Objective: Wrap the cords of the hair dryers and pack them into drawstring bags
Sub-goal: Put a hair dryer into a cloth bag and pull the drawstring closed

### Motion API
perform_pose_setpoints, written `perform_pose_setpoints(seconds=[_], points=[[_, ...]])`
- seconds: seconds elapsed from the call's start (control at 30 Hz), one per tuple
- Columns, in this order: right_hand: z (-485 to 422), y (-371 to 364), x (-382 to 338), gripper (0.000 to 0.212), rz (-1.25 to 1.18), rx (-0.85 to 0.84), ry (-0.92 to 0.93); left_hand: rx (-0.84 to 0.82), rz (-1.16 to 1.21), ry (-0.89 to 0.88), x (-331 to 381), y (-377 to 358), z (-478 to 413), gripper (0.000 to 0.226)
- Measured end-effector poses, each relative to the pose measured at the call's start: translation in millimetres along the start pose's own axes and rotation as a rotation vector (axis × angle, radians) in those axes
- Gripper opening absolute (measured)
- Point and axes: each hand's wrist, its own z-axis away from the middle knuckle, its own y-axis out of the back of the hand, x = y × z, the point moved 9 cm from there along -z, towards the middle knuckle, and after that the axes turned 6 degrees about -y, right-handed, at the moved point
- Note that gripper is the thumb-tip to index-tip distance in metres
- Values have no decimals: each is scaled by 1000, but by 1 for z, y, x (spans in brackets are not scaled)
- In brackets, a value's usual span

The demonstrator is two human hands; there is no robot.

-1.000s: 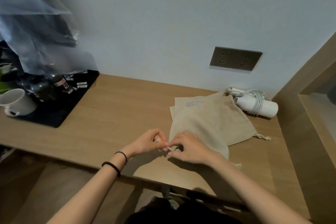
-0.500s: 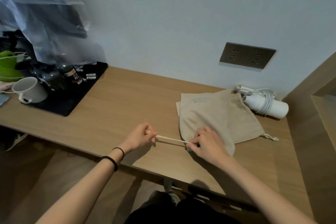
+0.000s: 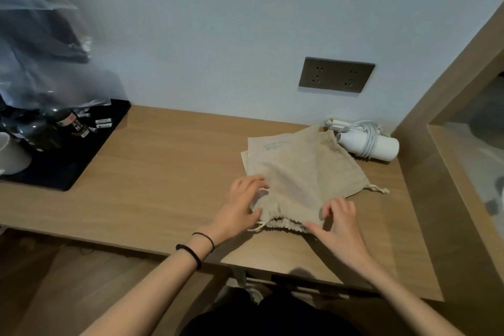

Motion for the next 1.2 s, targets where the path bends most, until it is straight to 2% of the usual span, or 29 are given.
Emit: perform_pose_setpoints(seconds=[0.1, 0.17, 0.3, 0.4, 0.47, 0.53, 0.7, 0.93, 1.07, 1.2], points=[[11, -5, 30, 44, 32, -95, -153, -141, -121, -195, 30, -41, -17, 62], [17, -14, 41, 38, 29, -164, -183, -225, -234, -275, 43, -66, -24, 64], [21, -22, 35, 17, -27, -235, -140, -274, -328, -340, 66, -91, -29, 63], [28, -19, 28, 21, 10, -282, -106, -311, -377, -359, 74, -102, -29, 65], [34, -15, 25, 28, 16, -327, -91, -327, -385, -367, 79, -105, -31, 53], [38, -8, 22, 31, 33, -344, -88, -334, -400, -396, 83, -107, -33, 35], [37, 15, 31, 32, 202, -333, -100, -322, -403, -450, 74, -112, -32, 45], [41, 48, 66, 30, 147, -218, -197, -257, -418, -510, 42, -87, -28, 36], [38, 38, 72, 31, 121, -184, -243, -268, -386, -445, 40, -88, -24, 43], [36, 22, 71, 22, 200, -225, -261, -149, -317, -375, 26, -74, -10, 48]])
